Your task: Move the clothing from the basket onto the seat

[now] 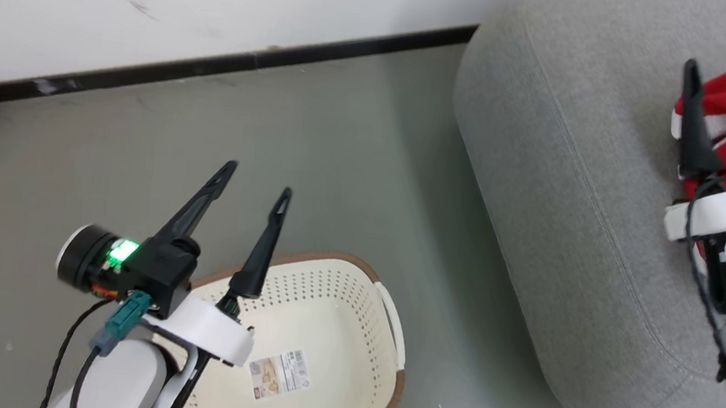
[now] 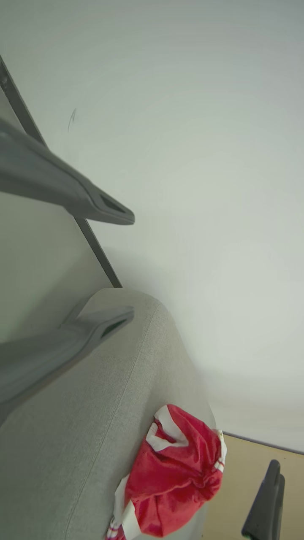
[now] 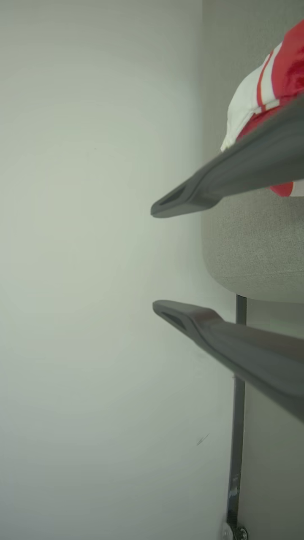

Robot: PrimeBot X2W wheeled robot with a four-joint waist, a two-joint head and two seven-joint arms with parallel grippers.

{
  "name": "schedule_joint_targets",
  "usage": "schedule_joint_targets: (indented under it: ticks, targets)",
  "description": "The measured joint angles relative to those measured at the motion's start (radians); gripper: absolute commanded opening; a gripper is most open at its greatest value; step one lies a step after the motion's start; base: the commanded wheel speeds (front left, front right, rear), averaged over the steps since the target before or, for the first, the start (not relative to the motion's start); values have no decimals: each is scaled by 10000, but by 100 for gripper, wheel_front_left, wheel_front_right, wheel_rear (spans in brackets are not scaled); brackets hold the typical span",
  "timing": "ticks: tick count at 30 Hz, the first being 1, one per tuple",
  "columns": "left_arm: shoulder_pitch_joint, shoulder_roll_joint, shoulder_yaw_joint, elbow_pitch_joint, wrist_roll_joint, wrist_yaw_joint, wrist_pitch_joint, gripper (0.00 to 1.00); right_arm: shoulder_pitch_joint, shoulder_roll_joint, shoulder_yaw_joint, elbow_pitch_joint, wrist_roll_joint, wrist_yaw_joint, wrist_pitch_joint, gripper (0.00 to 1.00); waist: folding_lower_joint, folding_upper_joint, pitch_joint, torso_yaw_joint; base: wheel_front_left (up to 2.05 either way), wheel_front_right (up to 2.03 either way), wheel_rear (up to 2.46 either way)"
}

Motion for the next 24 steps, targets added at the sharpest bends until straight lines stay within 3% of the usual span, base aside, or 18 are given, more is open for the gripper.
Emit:
schedule_joint_targets:
  ticks: [9, 24]
  targets:
    - [853, -186, 617, 384, -424, 587, -86, 100, 860, 706, 395, -155, -182, 0, 0, 100, 0, 0, -785, 636, 0, 0, 0]
    - [1791, -474, 1193, 930, -512, 1327, -88, 100, 2582, 1530, 173, -334, -451, 0, 0, 100, 0, 0, -1932, 1433, 0, 0, 0]
